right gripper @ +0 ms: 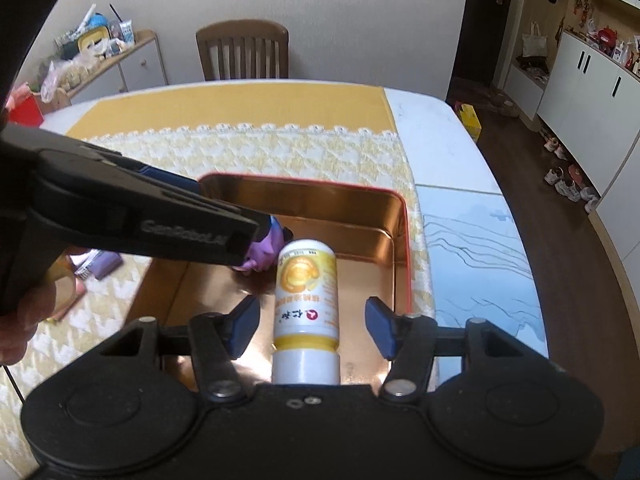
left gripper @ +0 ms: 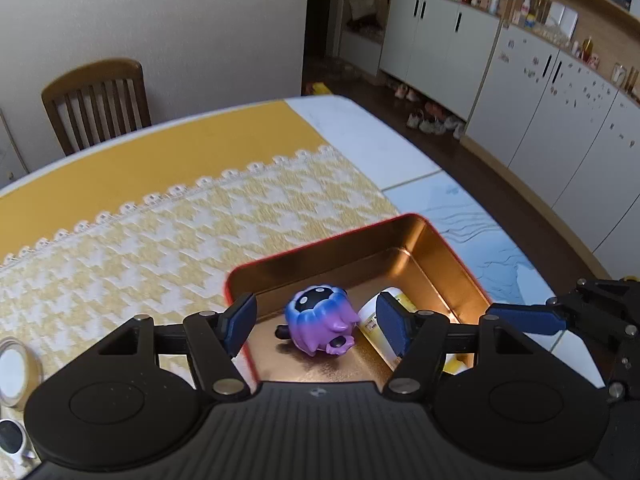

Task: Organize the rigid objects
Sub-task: 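Lower the toy into the red tin and open the left tool while the right tool releases the bottle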

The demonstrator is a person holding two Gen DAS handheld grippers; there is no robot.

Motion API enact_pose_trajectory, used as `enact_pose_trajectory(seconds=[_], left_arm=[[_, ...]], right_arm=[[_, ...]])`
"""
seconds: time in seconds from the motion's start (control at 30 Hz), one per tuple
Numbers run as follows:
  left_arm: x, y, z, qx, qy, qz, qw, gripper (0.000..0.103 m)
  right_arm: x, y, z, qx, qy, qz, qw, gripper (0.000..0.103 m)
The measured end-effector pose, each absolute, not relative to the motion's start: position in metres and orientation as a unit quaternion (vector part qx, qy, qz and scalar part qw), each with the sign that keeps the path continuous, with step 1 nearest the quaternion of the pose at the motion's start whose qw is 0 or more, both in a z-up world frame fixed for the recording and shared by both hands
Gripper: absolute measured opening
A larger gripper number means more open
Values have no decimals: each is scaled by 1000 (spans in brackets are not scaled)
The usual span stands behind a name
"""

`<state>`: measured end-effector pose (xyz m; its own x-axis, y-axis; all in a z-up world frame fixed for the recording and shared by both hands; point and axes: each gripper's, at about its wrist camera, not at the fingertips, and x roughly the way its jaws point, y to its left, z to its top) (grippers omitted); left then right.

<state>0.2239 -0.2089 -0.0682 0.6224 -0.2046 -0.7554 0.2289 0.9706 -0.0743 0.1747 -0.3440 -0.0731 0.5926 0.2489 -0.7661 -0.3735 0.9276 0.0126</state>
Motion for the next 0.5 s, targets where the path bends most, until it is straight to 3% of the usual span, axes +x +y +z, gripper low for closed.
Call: enact_pose_trajectory(seconds=[0.07, 0.23, 0.5], left_arm=[[218, -202, -61, 6, 410, -123, 904, 73], [194, -182, -45, -3, 390, -119, 913, 74], [153, -138, -30, -21, 361, -89, 928, 83]], right_arm=[[170, -343, -67, -73, 408, 179, 892, 65], [157, -340, -52, -65, 389, 190, 899, 73], [137, -318, -33, -62, 362, 229, 902, 88]])
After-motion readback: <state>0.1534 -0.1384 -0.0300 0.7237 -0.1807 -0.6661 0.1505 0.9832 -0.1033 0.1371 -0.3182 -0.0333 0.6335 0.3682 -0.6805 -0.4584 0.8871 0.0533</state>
